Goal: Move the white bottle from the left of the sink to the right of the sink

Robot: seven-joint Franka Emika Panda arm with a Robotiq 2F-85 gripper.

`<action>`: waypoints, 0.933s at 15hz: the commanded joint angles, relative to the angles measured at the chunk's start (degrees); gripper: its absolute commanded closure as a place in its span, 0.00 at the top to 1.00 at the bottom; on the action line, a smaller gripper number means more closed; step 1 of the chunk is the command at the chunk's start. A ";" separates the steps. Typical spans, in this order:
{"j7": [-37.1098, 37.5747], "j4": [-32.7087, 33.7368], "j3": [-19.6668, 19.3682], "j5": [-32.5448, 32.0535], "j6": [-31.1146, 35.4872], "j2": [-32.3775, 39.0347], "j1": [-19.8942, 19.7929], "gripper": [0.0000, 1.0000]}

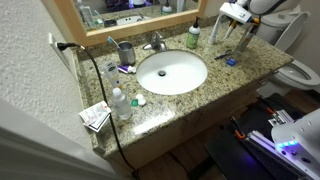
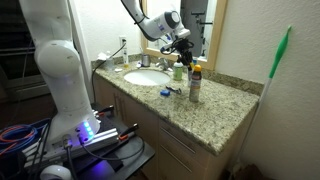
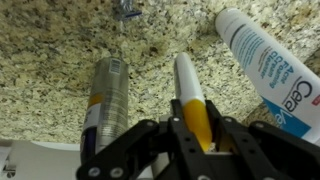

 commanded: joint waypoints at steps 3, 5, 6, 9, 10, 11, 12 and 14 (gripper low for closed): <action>5.29 1.00 -3.58 -0.71 4.72 4.73 2.51 0.06; 5.61 1.30 -4.30 -0.10 4.78 6.12 3.34 0.06; 5.72 1.35 -4.58 0.20 4.83 6.68 3.66 0.06; 6.10 2.00 -5.39 1.17 5.00 8.36 4.39 0.06; 5.99 2.37 -5.63 1.78 4.90 8.86 4.56 0.06; 5.68 2.75 -5.82 2.67 4.63 9.31 4.65 0.06; 5.46 3.13 -6.07 3.47 4.56 9.74 4.74 0.06; 4.81 4.21 -6.55 5.27 4.00 10.45 4.84 0.06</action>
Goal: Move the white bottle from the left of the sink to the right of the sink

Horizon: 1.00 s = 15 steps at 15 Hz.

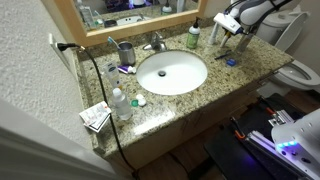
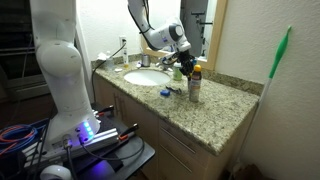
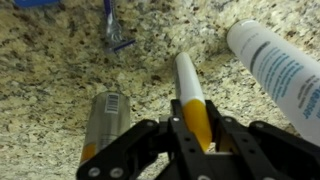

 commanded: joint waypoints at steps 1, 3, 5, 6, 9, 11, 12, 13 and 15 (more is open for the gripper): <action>-1.20 2.46 -1.60 3.68 0.21 2.56 0.89 0.06; -1.73 3.09 -1.94 5.78 -0.11 3.18 1.02 0.06; -2.25 3.74 -2.25 7.62 -0.51 3.69 1.27 0.51; -2.56 3.88 -2.31 8.49 -0.52 3.79 1.35 0.58; -3.06 4.43 -2.62 10.47 -0.52 3.73 1.61 0.78; -3.02 4.63 -2.84 11.15 -0.10 2.98 1.77 0.92; -2.81 4.70 -3.02 11.20 0.23 2.47 1.89 0.99; -2.42 4.79 -3.25 11.05 0.74 1.95 2.03 0.99; -2.42 5.13 -3.40 11.00 0.51 1.07 2.30 1.00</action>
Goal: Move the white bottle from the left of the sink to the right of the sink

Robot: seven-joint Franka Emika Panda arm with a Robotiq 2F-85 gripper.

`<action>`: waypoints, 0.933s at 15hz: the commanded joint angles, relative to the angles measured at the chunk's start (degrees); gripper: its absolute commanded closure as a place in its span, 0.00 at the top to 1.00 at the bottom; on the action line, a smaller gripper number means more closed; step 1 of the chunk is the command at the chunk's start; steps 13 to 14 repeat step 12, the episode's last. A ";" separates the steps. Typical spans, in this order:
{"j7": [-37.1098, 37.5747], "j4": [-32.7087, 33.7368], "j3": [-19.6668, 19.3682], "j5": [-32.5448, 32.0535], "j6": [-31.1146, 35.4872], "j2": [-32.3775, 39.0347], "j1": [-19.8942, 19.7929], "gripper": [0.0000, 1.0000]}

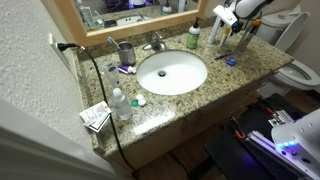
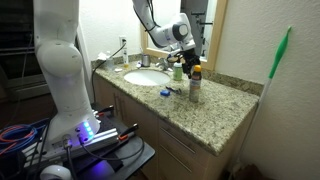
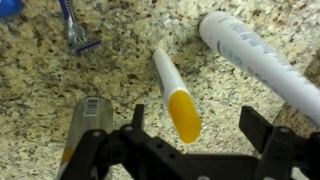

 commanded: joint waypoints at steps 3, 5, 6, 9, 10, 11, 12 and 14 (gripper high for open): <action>-2.54 -0.72 -0.70 1.69 -0.84 -3.97 1.21 1.00; -3.93 -1.84 -0.44 1.81 -1.05 -6.24 1.07 1.00; -4.55 -2.68 -0.44 1.70 -1.38 -7.76 1.01 1.00; -8.22 -5.45 0.33 3.48 -2.39 -13.32 0.06 1.00; -4.69 -1.72 0.00 1.23 -1.11 -8.33 0.43 1.00; -5.12 -2.11 0.22 1.38 -1.41 -9.52 0.20 1.00; -5.09 -2.10 0.28 1.37 -1.42 -9.82 0.14 1.00; -5.09 -2.10 0.28 1.37 -1.42 -9.82 0.14 1.00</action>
